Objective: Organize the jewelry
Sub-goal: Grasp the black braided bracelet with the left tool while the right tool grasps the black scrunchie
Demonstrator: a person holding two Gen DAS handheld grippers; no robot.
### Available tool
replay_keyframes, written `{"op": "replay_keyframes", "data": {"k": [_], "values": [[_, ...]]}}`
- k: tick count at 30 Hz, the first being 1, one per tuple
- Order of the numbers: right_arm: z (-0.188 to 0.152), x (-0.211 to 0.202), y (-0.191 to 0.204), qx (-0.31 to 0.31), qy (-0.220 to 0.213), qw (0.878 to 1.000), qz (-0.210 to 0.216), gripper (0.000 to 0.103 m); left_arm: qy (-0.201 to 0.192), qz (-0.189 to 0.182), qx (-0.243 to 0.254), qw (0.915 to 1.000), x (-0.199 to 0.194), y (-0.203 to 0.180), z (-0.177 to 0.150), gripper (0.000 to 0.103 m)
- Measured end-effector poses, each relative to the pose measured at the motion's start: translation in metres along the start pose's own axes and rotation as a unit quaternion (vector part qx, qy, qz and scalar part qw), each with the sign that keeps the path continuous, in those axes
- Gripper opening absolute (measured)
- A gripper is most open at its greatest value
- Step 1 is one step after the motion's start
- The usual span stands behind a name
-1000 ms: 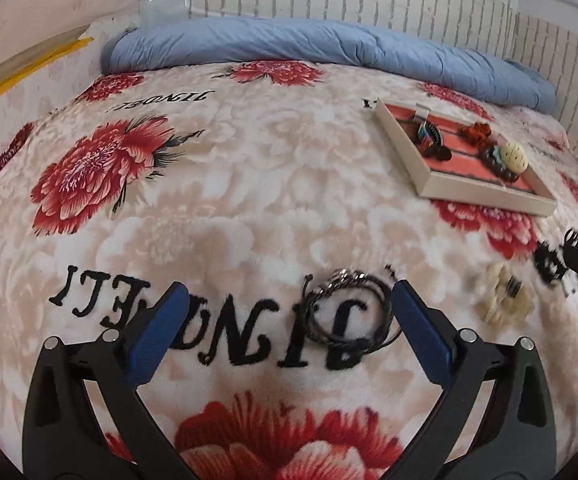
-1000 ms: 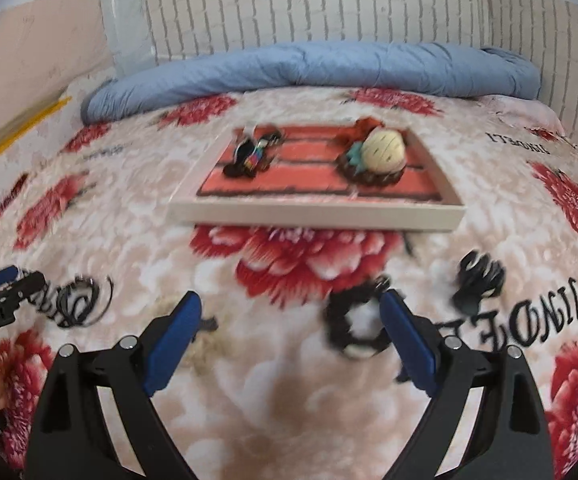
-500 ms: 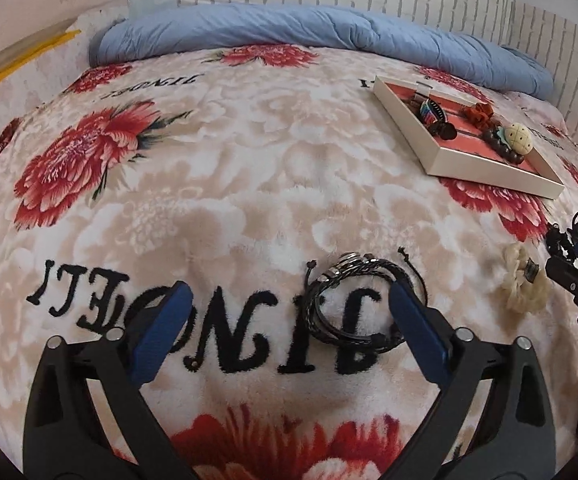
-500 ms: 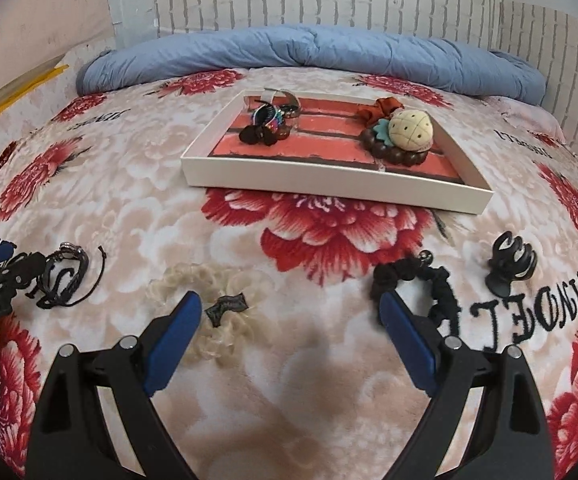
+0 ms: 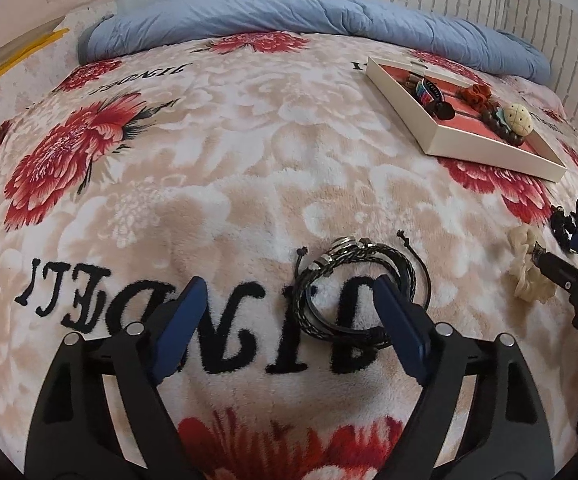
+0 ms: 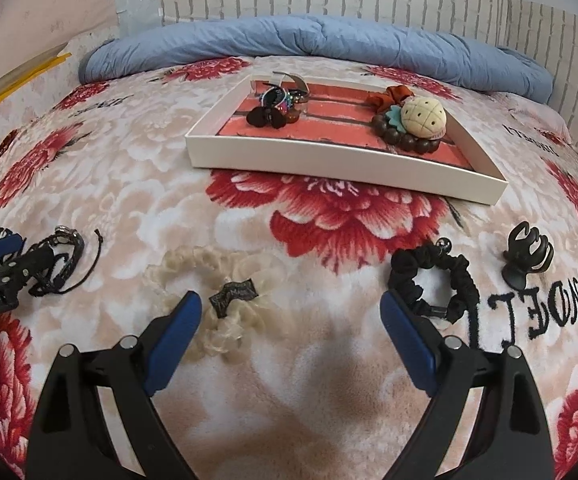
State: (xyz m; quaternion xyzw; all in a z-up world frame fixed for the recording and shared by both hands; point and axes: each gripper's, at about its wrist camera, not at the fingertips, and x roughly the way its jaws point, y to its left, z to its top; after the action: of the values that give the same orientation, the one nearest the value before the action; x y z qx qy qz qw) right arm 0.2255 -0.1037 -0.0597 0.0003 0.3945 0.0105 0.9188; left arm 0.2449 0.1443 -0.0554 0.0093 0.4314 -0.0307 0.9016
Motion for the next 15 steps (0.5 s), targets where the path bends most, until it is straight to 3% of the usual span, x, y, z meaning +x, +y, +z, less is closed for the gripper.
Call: {"op": "replay_keyframes", "data": {"k": [7,15], "values": [[0.013,-0.012,-0.026,-0.007,-0.021,0.999,-0.033,0.089,0.006,-0.001,-0.001,1.0,0.005,0.0,0.001,0.074],[0.019,-0.006,-0.084,0.014,-0.018,0.997,-0.074,0.088,0.01,0.0,-0.008,0.9999,0.011,0.0,0.001,0.064]]}}
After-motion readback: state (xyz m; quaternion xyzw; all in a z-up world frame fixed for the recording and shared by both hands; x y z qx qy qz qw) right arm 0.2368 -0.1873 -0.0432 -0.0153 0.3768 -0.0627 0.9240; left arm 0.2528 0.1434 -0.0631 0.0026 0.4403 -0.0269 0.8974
